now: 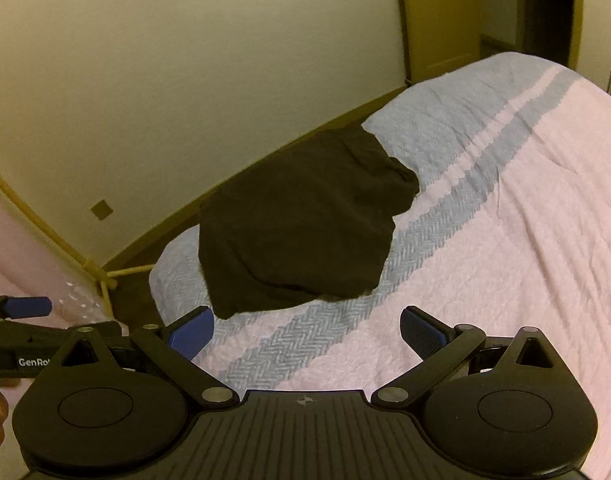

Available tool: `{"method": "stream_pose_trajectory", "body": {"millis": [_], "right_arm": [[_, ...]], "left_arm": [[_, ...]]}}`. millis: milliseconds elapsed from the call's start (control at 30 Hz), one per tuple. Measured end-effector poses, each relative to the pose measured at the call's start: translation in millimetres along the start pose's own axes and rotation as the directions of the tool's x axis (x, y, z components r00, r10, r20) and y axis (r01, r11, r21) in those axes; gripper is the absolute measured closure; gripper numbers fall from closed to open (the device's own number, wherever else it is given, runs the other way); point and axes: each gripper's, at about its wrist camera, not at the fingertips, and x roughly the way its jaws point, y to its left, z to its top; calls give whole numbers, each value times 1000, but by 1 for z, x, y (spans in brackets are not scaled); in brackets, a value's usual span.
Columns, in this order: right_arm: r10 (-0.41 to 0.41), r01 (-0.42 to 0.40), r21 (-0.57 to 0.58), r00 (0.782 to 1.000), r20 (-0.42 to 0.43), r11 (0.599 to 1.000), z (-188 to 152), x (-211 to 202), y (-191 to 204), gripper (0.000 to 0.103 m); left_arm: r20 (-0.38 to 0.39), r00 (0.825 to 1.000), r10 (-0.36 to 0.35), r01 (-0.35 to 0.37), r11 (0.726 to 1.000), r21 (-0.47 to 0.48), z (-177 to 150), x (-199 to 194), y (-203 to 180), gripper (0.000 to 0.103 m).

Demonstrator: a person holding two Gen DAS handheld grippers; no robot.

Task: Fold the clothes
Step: 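Move both grippers toward the crumpled dark brown sweater on the bed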

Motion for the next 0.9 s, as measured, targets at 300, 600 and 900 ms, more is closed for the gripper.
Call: {"method": "stream_pose_trajectory", "body": {"millis": [300,600,900], "right_arm": [[-35,34,39,999,17,999,-17,-1,7,1],[-28,28,41,1000,-2,999,-12,-2,-6,1],[11,-11,4,1000,7,1000,2,-2,-15,1]], "left_arm": [[-15,999,-41,43,995,88,5,18,9,8],[-14,999,-36,37,997,71,-2,12,-10,8],[-11,1000,-2,3,999,54,5,7,-18,8]]}}
